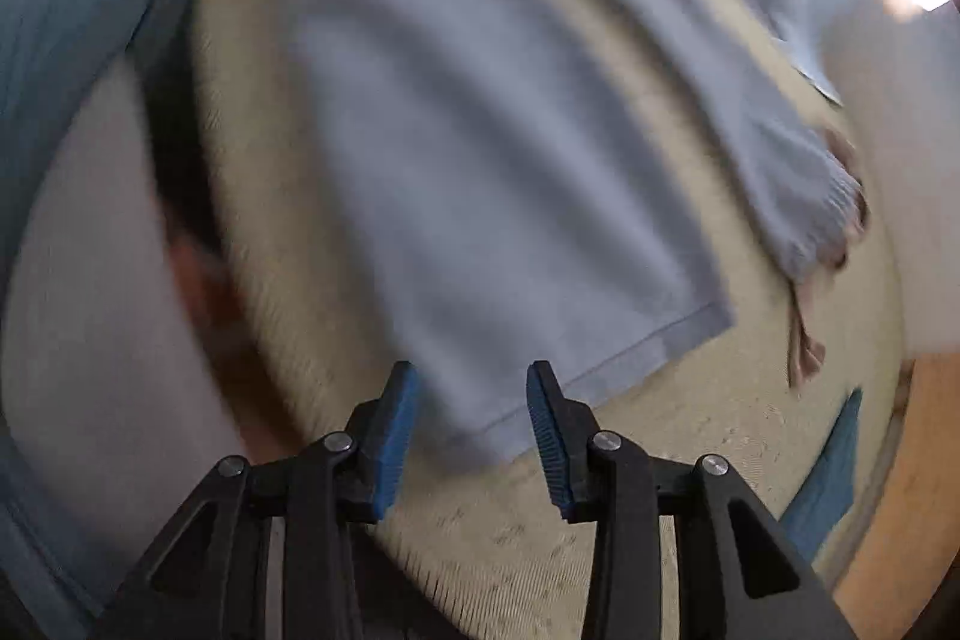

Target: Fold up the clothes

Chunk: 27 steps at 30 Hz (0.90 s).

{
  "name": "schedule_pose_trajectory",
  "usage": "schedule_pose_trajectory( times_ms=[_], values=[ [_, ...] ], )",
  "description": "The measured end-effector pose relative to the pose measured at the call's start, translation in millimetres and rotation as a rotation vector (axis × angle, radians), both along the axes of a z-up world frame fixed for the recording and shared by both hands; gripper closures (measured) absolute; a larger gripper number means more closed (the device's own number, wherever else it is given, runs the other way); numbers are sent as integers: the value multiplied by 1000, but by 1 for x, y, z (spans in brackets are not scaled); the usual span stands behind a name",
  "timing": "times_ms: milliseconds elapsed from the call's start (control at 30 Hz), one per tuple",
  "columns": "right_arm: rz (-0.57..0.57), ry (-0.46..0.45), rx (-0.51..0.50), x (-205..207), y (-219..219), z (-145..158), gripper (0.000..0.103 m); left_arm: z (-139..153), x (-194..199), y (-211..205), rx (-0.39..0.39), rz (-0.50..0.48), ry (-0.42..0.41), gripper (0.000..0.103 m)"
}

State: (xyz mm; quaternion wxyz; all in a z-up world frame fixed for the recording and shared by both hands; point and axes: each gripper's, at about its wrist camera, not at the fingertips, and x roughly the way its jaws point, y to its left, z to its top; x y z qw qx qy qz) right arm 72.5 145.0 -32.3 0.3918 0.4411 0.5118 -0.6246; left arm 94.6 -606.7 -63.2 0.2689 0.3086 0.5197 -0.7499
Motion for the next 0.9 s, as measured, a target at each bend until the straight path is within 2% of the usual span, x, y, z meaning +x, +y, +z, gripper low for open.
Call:
schedule_pose_trajectory(
  times_ms=[100, 267, 400, 433, 600, 667, 767, 900],
  values=[
    [61, 23, 74, 18, -1, -15, 63, 1, -1, -1, 0, 1, 2, 94],
    [75, 97, 142, 20, -1, -25, 64, 2, -4, -2, 1, 0, -2, 94],
    [112, 104, 174, 26, -4, -29, 66, 1, -6, -4, 3, 1, 0, 94],
    [118, 107, 179, 27, -6, -29, 69, 1, -7, -4, 3, 3, 0, 94],
    [136, 121, 186, 33, -13, -29, 74, 0, -8, -5, 8, 7, 2, 94],
    [130, 128, 176, 35, -14, -24, 82, 0, -9, -5, 9, 8, 3, 94],
    [104, 121, 150, 37, -15, -11, 84, 0, -10, -6, 12, 9, 5, 94],
    [63, 128, 102, 42, -16, 21, 84, 4, -8, -6, 17, 12, 19, 94]
  ],
)
